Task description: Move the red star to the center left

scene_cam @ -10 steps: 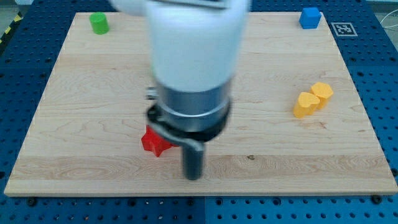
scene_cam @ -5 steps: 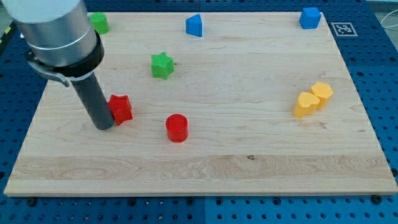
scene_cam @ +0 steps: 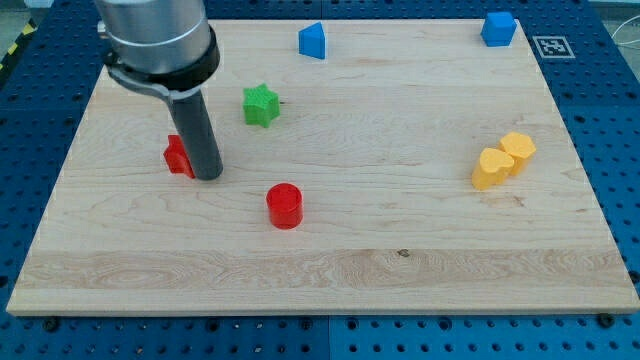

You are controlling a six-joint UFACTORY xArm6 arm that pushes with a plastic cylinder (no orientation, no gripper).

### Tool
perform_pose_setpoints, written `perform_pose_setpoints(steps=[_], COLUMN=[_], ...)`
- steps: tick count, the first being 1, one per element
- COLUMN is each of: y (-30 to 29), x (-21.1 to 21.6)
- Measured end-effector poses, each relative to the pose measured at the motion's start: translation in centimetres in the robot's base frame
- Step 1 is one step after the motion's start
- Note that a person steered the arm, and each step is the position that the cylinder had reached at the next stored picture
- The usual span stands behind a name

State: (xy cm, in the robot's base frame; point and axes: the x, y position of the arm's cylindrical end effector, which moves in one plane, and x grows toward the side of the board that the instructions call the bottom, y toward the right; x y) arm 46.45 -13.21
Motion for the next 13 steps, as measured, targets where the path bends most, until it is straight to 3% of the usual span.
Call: perform_pose_setpoints(steps=[6,10,13], y=[-2.3,-4.1,-2.3], x=[-0.2,-2.8,-3.9])
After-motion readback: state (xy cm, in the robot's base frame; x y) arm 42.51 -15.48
